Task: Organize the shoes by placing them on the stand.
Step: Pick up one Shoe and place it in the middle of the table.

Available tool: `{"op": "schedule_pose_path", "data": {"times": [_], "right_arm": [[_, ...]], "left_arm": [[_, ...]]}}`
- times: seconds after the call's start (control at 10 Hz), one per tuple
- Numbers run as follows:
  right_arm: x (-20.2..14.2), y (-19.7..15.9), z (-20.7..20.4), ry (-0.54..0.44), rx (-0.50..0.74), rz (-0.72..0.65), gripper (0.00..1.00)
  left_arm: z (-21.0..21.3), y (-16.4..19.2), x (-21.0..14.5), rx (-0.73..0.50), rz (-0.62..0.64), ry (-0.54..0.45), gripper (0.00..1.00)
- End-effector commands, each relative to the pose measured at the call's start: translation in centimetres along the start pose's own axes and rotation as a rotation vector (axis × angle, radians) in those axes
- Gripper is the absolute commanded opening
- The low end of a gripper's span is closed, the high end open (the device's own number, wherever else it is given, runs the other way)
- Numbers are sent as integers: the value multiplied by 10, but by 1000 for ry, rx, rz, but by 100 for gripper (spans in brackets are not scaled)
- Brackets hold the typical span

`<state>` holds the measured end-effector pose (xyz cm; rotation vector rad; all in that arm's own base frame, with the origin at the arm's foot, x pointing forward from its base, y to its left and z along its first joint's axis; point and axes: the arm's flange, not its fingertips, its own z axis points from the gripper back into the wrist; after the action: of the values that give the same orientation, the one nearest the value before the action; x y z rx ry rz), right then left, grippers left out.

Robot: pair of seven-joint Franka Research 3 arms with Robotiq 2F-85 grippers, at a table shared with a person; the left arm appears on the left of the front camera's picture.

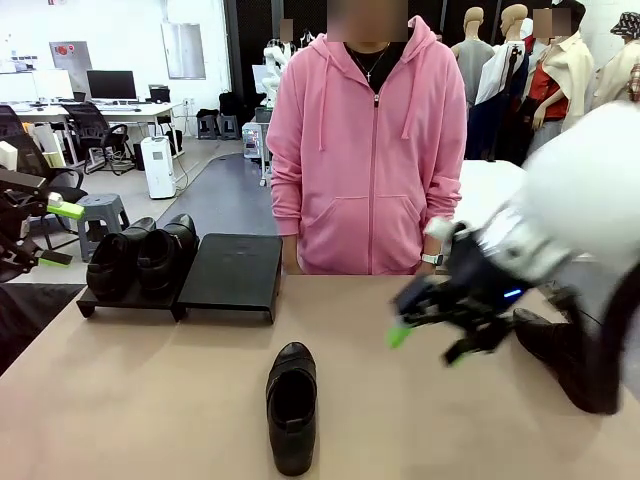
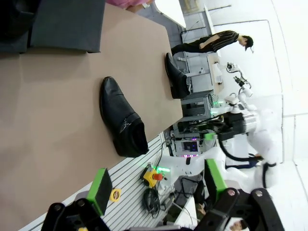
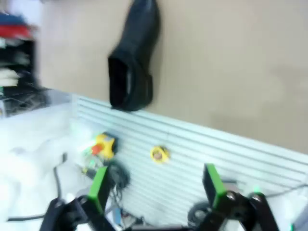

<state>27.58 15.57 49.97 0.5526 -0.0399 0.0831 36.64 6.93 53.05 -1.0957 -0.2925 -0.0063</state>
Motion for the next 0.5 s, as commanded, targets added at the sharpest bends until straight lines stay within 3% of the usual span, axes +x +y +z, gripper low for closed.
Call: {"op": "schedule_pose_path", "data": {"times": [0.0, 0.2, 0.4], "right_arm": [[-29, -79, 62, 68, 88, -15, 100], [-32, -142, 116, -143, 202, -128, 100], [-41, -184, 133, -189, 222, -114, 100]], "left_arm": [[2, 0, -2, -4, -16, 7, 100], [2, 0, -2, -4, -16, 7, 100], [2, 0, -2, -4, -16, 7, 100]]}}
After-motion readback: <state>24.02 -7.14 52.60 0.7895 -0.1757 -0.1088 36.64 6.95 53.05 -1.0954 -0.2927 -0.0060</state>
